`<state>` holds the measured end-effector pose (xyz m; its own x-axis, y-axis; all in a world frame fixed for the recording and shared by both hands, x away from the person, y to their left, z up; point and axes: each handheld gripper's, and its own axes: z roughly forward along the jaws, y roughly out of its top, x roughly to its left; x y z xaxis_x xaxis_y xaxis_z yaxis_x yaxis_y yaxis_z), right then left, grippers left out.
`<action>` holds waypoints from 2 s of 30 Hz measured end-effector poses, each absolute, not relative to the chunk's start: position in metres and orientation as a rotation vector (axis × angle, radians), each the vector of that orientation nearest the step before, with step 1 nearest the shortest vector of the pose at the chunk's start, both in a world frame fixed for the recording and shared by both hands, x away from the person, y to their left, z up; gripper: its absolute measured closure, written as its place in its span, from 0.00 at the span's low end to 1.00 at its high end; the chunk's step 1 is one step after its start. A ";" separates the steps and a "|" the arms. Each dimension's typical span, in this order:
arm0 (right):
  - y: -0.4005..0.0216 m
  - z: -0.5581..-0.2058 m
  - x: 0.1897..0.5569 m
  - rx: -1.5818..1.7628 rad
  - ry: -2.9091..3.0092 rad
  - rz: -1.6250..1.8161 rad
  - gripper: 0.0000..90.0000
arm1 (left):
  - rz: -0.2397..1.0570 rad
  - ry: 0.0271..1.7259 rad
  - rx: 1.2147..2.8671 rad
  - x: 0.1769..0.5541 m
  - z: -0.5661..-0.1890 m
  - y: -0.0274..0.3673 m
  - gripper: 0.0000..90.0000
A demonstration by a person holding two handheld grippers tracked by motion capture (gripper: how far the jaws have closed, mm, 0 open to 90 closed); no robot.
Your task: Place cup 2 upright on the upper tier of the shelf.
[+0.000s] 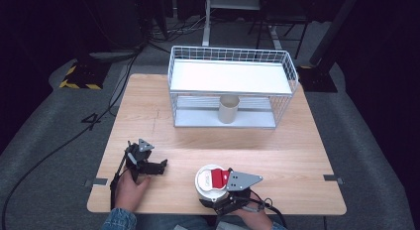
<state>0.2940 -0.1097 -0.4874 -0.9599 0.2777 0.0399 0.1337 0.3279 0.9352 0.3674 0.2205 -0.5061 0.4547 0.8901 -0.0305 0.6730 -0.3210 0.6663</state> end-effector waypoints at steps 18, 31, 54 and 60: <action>-0.110 -0.487 0.295 0.370 2.439 1.705 0.15 | 0.461 1.298 2.096 0.368 -0.506 0.221 0.01; -0.118 -0.476 0.302 0.404 2.400 1.717 0.15 | 0.461 1.297 2.096 0.368 -0.506 0.221 0.01; -0.122 -0.425 0.322 0.400 2.366 1.665 0.15 | 0.470 1.328 2.081 0.369 -0.506 0.222 0.01; -0.121 -0.412 0.328 0.400 2.365 1.651 0.15 | 0.470 1.327 2.081 0.369 -0.506 0.222 0.01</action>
<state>0.3278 -0.1211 -0.4119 -0.9365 0.3493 -0.0310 0.0912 0.3281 0.9402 0.3691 0.2216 -0.5059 0.4320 0.9014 -0.0304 0.6814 -0.3041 0.6658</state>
